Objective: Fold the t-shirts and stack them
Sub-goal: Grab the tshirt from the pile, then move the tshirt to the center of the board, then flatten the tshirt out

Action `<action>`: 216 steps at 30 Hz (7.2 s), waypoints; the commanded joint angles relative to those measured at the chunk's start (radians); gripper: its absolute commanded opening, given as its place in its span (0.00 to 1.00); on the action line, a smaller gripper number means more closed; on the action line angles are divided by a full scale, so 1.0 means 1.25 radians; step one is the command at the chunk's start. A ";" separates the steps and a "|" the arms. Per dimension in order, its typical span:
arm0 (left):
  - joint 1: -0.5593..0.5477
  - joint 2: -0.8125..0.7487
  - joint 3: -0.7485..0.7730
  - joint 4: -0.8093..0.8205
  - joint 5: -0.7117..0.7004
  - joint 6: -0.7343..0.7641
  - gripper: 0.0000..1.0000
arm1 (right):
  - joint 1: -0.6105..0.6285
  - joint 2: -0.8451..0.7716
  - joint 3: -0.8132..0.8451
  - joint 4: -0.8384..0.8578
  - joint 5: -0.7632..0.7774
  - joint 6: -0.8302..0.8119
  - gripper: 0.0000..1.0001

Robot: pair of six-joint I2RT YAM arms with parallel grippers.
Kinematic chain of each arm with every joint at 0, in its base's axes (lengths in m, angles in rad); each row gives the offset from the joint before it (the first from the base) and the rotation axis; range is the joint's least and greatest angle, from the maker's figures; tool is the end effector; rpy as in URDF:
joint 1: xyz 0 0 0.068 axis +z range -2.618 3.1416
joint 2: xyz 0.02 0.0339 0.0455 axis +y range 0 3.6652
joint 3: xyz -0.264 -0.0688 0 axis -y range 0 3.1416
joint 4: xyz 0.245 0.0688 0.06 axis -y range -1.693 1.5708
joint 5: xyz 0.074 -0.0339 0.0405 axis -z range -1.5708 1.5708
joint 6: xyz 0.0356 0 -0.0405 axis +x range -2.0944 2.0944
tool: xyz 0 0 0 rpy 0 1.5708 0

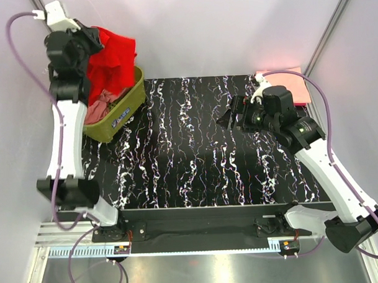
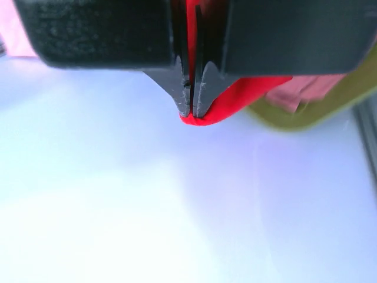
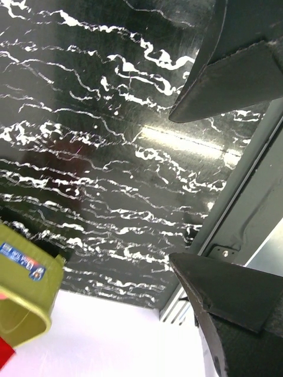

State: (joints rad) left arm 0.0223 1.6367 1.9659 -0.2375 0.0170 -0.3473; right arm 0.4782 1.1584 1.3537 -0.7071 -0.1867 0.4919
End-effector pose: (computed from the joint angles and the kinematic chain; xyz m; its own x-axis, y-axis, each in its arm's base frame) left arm 0.3589 0.0074 0.5229 0.0879 -0.3384 -0.9369 0.0261 0.9410 -0.3375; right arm 0.2082 0.1153 0.4084 -0.6647 0.1782 -0.7256 -0.3199 0.8098 0.4919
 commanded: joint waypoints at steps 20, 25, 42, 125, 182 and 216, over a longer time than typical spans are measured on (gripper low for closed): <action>-0.273 -0.179 -0.111 -0.094 0.399 -0.153 0.00 | 0.005 -0.065 -0.037 0.027 -0.009 0.045 1.00; -0.278 -0.229 -0.311 -0.077 0.369 -0.181 0.05 | 0.005 -0.069 -0.069 0.029 -0.009 0.064 1.00; -0.416 -0.290 -0.729 -0.231 0.163 -0.035 0.77 | 0.004 0.187 -0.205 0.062 0.131 0.164 0.84; -0.355 0.025 -0.591 -0.068 0.156 -0.219 0.00 | 0.388 0.133 -0.447 0.147 0.146 0.118 0.53; -0.333 0.016 -0.249 -0.349 0.051 -0.128 0.00 | 0.296 0.051 0.307 -0.312 0.644 0.059 0.00; -0.341 0.134 -0.574 -0.070 0.218 -0.090 0.57 | 0.108 0.031 0.309 -0.365 0.757 0.038 0.00</action>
State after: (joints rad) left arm -0.3996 1.8267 1.2705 -0.5014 0.1955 -0.4397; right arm 0.6197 1.2182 1.7359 -1.2232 0.7689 0.5556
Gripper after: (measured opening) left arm 0.589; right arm 0.019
